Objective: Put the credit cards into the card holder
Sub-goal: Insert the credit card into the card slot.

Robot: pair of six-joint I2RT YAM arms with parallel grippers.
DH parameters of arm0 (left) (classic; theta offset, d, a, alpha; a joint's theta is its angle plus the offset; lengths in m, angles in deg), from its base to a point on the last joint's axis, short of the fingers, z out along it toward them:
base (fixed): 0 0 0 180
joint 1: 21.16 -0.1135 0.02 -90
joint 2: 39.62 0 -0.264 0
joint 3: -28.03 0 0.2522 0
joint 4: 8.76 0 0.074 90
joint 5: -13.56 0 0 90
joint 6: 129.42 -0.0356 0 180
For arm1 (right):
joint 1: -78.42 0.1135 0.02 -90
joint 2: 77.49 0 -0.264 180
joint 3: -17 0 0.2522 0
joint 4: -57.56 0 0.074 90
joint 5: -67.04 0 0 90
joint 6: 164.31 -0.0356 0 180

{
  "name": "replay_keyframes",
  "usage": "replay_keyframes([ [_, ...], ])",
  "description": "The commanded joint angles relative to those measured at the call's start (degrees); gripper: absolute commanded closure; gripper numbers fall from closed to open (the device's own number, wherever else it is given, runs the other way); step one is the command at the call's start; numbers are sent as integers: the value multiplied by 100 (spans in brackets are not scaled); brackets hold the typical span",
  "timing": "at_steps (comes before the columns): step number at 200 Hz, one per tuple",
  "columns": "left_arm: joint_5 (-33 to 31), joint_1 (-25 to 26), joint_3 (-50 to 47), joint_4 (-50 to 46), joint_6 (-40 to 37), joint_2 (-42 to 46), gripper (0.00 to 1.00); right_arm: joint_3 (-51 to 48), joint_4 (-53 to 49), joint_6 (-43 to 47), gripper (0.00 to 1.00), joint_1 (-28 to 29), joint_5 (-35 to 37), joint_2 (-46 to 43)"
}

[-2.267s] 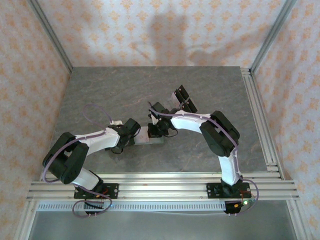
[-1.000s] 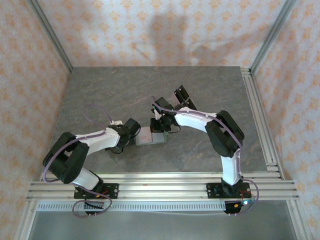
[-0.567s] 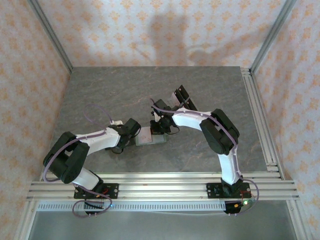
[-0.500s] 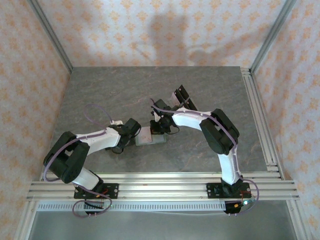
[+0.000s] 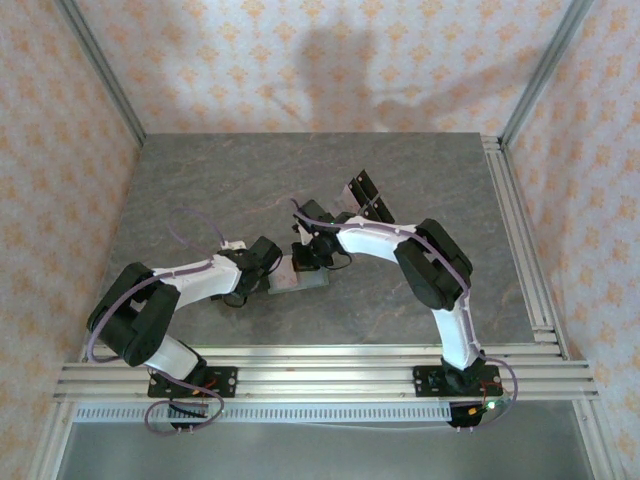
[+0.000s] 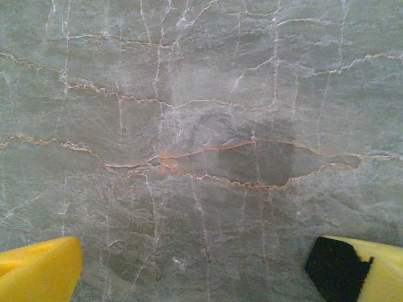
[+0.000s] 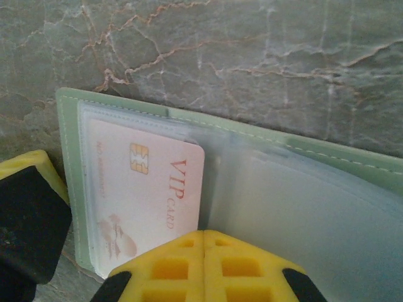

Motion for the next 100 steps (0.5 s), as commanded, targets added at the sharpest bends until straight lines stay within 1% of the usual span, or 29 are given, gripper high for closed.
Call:
replay_keyframes([
  [1,480,59,-122,615,-112,-446,0,171,-98,1,99,80,-126,156],
  [74,488,68,-115,632,-109,-476,0,204,207,-200,99,140,-389,200],
  [100,483,65,-114,600,-117,-445,0,91,281,-222,97,119,-297,13],
])
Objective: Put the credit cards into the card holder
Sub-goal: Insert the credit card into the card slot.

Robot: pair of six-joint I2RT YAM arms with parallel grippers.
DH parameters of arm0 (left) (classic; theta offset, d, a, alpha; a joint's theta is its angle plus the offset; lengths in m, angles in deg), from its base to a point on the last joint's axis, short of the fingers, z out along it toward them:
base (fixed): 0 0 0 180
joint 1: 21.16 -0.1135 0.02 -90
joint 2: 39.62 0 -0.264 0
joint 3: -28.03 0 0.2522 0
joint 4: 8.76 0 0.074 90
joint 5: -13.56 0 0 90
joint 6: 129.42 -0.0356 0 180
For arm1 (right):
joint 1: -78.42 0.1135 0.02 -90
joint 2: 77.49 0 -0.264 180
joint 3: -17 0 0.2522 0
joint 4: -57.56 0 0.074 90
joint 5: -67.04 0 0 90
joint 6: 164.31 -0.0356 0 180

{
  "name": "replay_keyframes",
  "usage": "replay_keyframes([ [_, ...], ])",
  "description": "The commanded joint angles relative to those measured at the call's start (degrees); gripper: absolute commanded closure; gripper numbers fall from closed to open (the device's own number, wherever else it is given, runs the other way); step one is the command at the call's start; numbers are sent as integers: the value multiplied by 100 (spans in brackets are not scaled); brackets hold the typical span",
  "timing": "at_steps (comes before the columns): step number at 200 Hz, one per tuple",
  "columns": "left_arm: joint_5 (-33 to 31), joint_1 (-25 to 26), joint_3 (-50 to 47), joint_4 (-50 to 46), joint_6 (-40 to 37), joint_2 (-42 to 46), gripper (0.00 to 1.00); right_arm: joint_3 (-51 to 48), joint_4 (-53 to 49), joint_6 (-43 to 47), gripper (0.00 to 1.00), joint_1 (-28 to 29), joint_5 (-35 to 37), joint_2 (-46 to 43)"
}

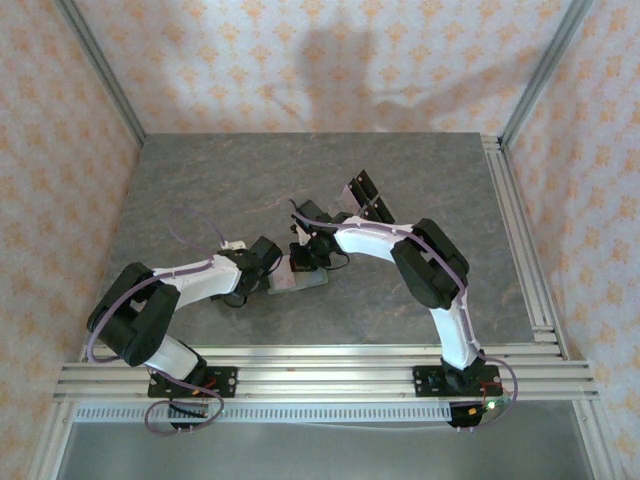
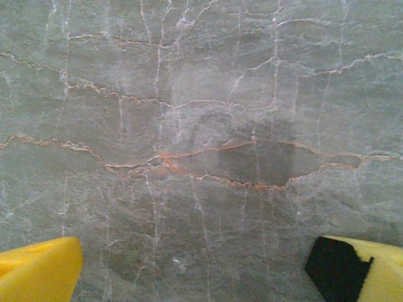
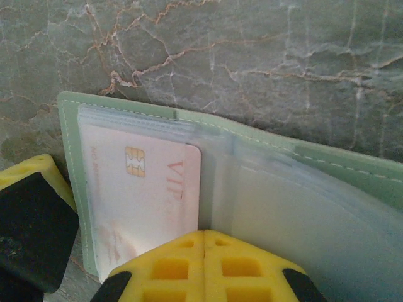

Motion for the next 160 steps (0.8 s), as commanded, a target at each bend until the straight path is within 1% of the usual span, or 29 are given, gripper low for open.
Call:
replay_keyframes([
  [1,485,70,-118,603,-115,-423,0,-7,270,-100,97,87,-182,-100],
  [68,272,61,-129,325,-71,-72,0,-413,281,-86,92,-135,64,-620],
  [113,243,65,-90,313,-75,-119,0,-383,226,-53,92,-139,-10,-476],
  [160,278,57,-90,383,-80,-243,0,-231,167,7,95,-83,-129,-259],
])
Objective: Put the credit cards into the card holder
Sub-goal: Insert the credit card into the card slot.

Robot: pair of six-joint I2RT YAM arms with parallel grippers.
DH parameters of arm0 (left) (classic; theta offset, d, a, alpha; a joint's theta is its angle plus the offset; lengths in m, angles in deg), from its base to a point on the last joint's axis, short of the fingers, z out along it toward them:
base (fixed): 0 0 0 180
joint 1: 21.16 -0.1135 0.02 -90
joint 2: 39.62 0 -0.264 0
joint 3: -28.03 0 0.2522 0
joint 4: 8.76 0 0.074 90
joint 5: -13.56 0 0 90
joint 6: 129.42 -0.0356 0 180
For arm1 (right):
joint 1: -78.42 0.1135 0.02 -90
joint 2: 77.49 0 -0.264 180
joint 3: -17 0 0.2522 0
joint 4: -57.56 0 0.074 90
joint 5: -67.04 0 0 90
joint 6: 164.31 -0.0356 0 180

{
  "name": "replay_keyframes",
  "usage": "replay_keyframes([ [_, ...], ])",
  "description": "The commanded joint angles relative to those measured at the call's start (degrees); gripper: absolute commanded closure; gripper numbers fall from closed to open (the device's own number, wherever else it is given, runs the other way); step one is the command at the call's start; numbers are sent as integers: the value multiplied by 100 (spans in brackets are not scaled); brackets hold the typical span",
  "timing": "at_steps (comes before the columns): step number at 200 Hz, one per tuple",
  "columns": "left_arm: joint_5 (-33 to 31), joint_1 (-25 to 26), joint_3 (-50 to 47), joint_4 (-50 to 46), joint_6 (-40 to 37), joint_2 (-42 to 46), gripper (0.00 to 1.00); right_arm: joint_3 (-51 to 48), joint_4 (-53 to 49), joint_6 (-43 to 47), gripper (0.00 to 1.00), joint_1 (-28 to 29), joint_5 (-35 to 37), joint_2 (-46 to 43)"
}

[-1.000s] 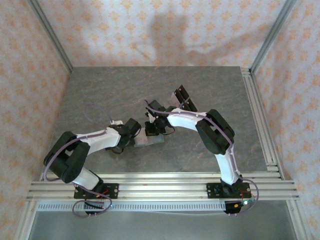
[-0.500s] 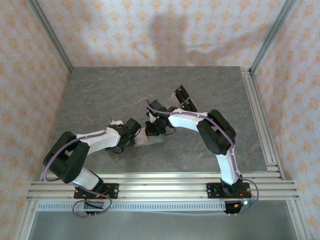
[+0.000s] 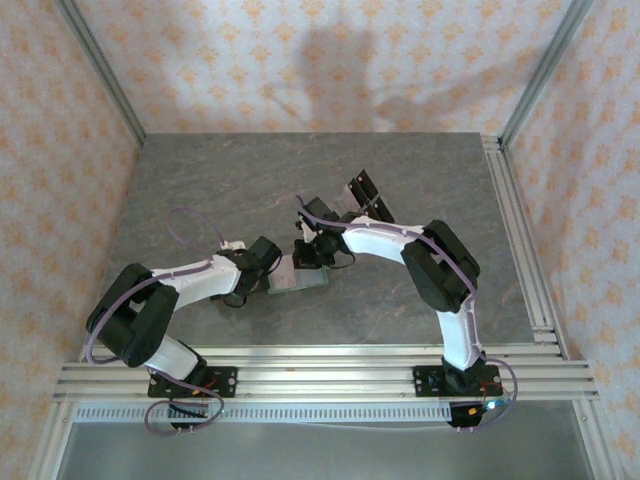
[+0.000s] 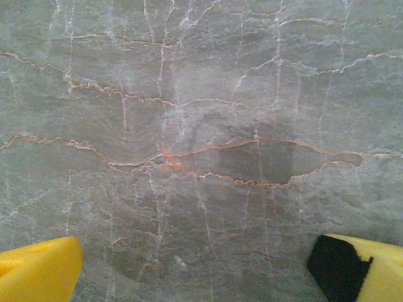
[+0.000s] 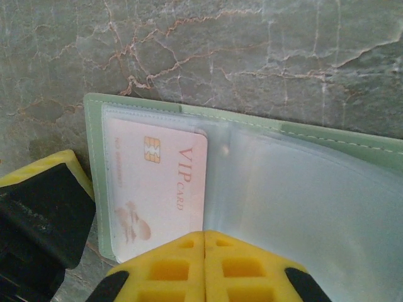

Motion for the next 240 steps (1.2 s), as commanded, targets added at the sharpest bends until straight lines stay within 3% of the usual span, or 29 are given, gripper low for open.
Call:
replay_keyframes([
  [1,279,61,-92,439,-82,-347,0,137,-49,80,95,40,-85,131],
  [85,313,58,-104,498,-92,-413,0,79,-390,338,99,46,347,225],
  [240,360,65,-151,606,-100,-475,0,433,-640,430,100,146,211,100],
])
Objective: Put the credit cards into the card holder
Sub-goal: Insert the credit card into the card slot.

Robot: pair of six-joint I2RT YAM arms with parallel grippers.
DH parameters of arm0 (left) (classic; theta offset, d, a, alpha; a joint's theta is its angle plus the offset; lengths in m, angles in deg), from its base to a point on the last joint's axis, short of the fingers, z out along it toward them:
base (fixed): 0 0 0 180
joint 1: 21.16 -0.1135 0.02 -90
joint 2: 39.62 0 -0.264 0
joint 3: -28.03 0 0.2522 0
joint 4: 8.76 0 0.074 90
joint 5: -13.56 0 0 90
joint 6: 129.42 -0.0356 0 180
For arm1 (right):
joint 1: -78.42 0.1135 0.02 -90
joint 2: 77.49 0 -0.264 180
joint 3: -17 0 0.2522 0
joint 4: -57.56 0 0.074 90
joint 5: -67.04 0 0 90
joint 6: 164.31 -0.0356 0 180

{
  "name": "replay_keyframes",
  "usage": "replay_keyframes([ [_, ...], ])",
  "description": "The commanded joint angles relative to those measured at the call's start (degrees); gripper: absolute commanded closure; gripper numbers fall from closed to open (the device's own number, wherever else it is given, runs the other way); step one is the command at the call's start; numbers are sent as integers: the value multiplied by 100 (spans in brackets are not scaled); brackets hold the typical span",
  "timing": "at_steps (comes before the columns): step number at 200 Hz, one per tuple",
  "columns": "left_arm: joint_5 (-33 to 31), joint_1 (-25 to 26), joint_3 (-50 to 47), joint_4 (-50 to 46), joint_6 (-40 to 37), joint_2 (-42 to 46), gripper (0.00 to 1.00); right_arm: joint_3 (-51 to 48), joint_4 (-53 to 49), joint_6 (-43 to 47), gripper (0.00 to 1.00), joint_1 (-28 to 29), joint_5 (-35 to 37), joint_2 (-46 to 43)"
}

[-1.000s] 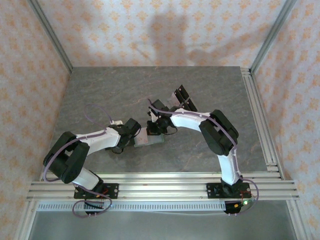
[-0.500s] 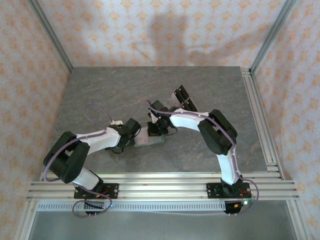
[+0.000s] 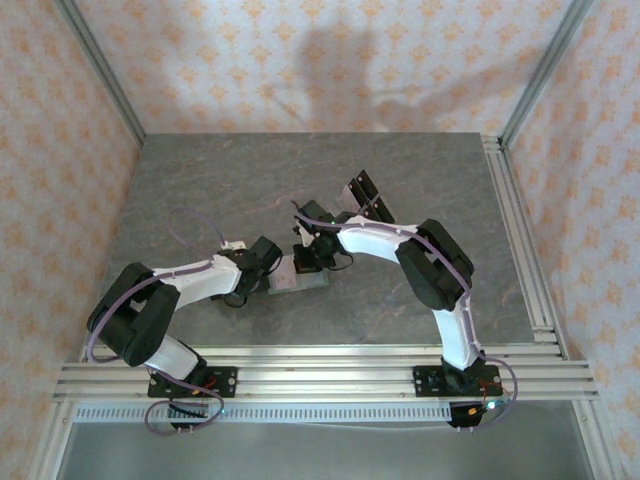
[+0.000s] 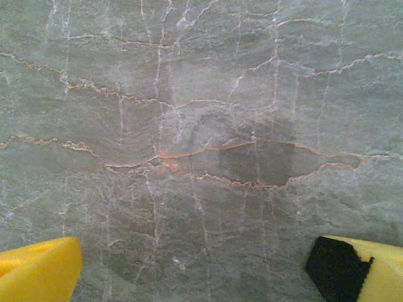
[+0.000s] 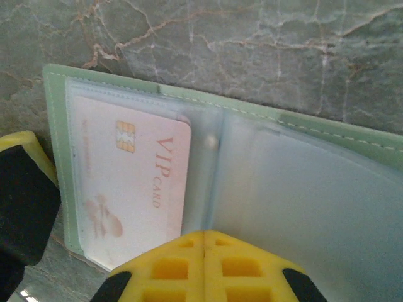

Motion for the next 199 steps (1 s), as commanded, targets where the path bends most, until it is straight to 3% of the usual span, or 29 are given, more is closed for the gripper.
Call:
replay_keyframes([
  [1,361,61,-149,554,-100,-408,0,183,-161,57,100,71,74,-109],
  [199,372,57,-177,577,-100,-449,0,-49,81,-70,100,84,-46,160],
])
